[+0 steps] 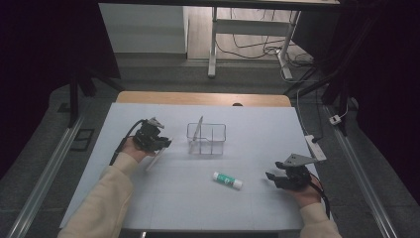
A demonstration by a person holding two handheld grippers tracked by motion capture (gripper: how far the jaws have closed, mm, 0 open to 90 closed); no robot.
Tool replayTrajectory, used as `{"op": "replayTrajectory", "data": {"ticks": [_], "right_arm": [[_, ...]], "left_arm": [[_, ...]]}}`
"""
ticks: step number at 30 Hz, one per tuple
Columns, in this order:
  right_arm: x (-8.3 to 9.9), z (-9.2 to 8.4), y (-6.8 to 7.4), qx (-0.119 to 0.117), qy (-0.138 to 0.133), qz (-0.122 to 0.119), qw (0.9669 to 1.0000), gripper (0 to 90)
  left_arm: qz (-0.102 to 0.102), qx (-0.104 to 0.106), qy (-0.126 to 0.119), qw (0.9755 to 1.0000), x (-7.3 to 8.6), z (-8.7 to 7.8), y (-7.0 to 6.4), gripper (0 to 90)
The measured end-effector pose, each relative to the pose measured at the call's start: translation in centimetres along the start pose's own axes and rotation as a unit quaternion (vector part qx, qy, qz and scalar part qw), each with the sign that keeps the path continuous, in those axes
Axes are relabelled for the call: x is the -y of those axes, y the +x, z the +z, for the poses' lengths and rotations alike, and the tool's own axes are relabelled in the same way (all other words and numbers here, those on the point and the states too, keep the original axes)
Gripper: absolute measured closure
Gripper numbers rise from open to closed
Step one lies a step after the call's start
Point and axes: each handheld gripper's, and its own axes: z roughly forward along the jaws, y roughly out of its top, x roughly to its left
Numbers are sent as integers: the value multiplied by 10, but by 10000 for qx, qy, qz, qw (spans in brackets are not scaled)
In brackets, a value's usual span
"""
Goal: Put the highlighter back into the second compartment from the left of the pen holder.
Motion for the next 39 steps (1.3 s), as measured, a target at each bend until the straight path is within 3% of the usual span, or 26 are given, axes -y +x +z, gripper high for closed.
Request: {"op": "replayTrajectory", "data": {"ticks": [10,21,39], "right_arm": [[0,0,0,8,-1,2,10000,403],[0,0,0,14,10,-3,10000,403],[0,0,0,16,4,-3,10000,403]], "left_arm": [[-42,-16,-246,9997,2,-11,1,786],[-3,-26,-355,9994,4,-18,2,786],[-40,-75,-709,9974,8,-35,4,787]]}}
